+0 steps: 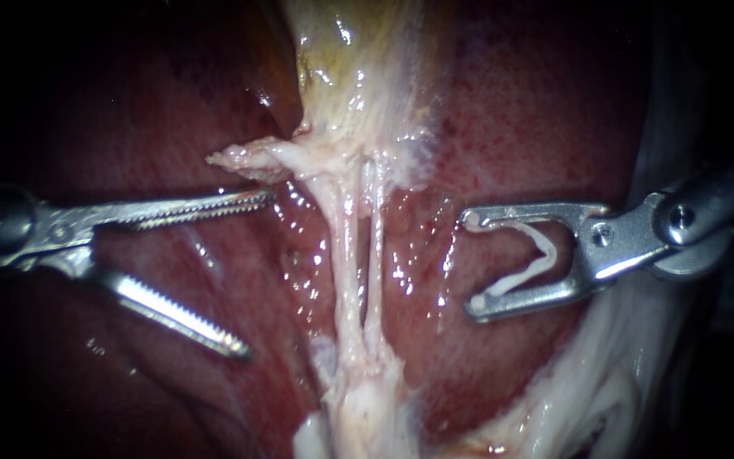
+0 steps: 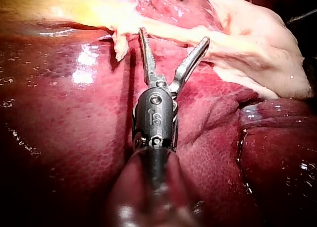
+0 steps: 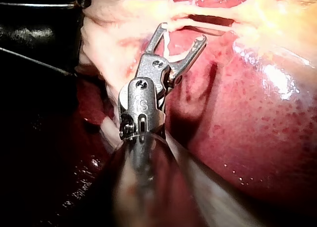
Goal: Grabbing gallbladder
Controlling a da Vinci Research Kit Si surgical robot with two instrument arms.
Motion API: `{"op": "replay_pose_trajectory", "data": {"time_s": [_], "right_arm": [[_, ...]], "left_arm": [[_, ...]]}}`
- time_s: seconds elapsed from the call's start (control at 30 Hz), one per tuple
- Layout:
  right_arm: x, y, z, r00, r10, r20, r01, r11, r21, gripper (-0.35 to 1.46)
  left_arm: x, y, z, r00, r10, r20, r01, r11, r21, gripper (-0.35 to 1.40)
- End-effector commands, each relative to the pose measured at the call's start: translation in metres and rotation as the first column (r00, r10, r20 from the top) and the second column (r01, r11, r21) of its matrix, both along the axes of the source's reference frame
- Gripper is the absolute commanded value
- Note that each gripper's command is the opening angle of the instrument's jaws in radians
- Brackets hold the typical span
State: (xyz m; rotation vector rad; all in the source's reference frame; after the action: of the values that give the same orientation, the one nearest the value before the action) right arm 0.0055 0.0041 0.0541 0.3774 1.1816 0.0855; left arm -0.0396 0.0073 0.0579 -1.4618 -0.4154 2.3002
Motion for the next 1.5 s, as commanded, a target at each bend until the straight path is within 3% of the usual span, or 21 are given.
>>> {"op": "replay_pose_trajectory", "data": {"time_s": [0.03, 0.13, 0.3, 0.43, 0.57, 0.67, 0.77, 0.9, 1.1, 1.23, 1.5], "right_arm": [[0.0000, 0.0000, 0.0000, 1.0000, 0.000, 0.000, 0.000, 1.000, 0.000, 0.50], [0.0000, 0.0000, 0.0000, 1.0000, 0.000, 0.000, 0.000, 1.000, 0.000, 0.50], [0.0000, 0.0000, 0.0000, 1.0000, 0.000, 0.000, 0.000, 1.000, 0.000, 0.50], [0.0000, 0.0000, 0.0000, 1.0000, 0.000, 0.000, 0.000, 1.000, 0.000, 0.50], [0.0000, 0.0000, -0.0001, 1.0000, 0.000, 0.000, 0.000, 1.000, 0.000, 0.50], [0.0000, 0.0000, -0.0001, 1.0000, -0.001, -0.001, 0.001, 1.000, 0.000, 0.50], [0.0000, -0.0001, -0.0001, 1.0000, -0.001, -0.001, 0.001, 1.000, 0.000, 0.50], [0.0000, -0.0001, -0.0001, 1.0000, -0.001, -0.001, 0.001, 1.000, 0.000, 0.50], [0.0000, -0.0001, -0.0001, 1.0000, -0.001, 0.000, 0.001, 1.000, 0.000, 0.50], [0.0001, -0.0001, -0.0001, 1.0000, 0.000, 0.000, 0.000, 1.000, 0.000, 0.50], [0.0001, 0.0000, -0.0001, 1.0000, 0.000, 0.000, 0.000, 1.000, 0.000, 0.50]], "left_arm": [[0.0003, 0.0004, -0.0004, 0.9999, -0.011, -0.003, 0.012, 1.000, 0.013, 1.08], [0.0010, 0.0026, -0.0016, 0.9995, -0.029, -0.012, 0.029, 0.999, 0.017, 1.06], [0.0019, 0.0078, -0.0033, 0.9959, -0.081, -0.040, 0.082, 0.996, 0.025, 1.01], [0.0015, 0.0099, -0.0020, 0.9945, -0.092, -0.049, 0.093, 0.996, 0.016, 0.98], [0.0008, 0.0102, 0.0008, 0.9938, -0.086, -0.071, 0.086, 0.996, 0.009, 0.89], [0.0006, 0.0098, 0.0029, 0.9934, -0.076, -0.086, 0.076, 0.997, -0.004, 0.76], [0.0008, 0.0092, 0.0045, 0.9926, -0.068, -0.101, 0.070, 0.997, 0.015, 0.64], [0.0011, 0.0085, 0.0057, 0.9925, -0.046, -0.113, 0.050, 0.998, 0.030, 0.66], [0.0019, 0.0085, 0.0053, 0.9918, -0.046, -0.119, 0.053, 0.997, 0.061, 0.24], [0.0024, 0.0087, 0.0047, 0.9881, -0.074, -0.135, 0.086, 0.992, 0.090, -0.35], [0.0029, 0.0091, 0.0019, 0.9791, -0.128, -0.158, 0.150, 0.979, 0.135, -0.35]]}}
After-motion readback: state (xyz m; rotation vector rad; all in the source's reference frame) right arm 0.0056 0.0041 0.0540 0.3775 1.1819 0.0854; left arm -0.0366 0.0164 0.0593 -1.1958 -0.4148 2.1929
